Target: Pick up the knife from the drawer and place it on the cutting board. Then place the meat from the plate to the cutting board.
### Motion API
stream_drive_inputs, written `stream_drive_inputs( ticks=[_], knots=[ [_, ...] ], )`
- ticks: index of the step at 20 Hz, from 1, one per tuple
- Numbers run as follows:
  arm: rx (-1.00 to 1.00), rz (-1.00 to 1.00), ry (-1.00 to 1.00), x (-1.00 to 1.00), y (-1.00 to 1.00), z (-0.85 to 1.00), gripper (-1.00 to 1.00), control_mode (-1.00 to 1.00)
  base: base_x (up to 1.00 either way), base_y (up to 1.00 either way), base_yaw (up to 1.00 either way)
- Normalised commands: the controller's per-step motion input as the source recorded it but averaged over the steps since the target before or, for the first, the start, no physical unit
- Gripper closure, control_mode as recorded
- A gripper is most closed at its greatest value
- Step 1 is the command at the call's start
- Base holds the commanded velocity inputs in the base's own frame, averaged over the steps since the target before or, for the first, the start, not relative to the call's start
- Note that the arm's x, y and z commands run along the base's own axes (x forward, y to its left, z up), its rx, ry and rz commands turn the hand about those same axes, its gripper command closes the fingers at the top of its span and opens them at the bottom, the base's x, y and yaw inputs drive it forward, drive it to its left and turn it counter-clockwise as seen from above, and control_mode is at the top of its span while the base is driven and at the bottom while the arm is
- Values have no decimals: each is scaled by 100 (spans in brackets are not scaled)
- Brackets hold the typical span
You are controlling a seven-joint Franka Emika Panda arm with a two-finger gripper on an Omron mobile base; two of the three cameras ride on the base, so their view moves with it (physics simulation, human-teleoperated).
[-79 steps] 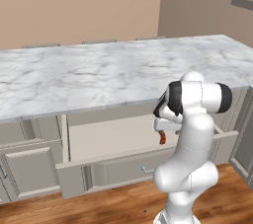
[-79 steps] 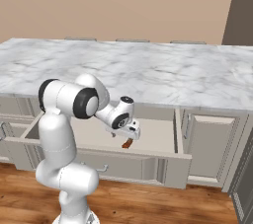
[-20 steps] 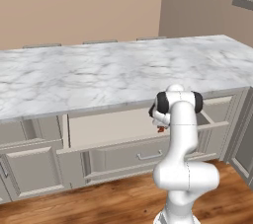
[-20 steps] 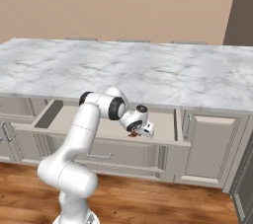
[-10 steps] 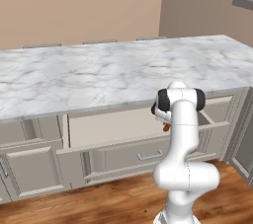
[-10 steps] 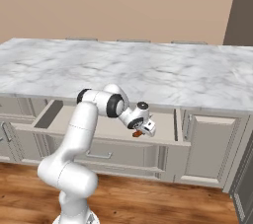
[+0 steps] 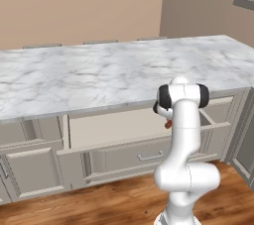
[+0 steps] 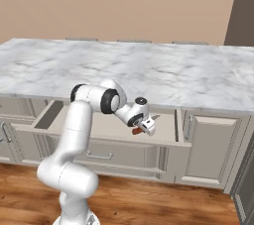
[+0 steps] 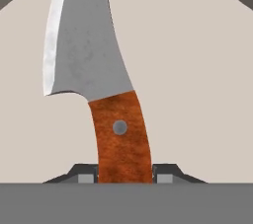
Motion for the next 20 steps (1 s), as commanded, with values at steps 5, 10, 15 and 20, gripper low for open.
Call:
stream_drive_inputs(
  ticks=[5,10,15,20],
  knots=[
    [0,-30,0,-24,0,48,100,-100,0,0,0],
    [0,-22,-1,-33,-3,75,100,-100,0,0,0],
    [0,-18,0,-37,-31,75,100,-100,0,0,0],
    [1,-22,0,-61,-55,58,100,-100,0,0,0]
  ],
)
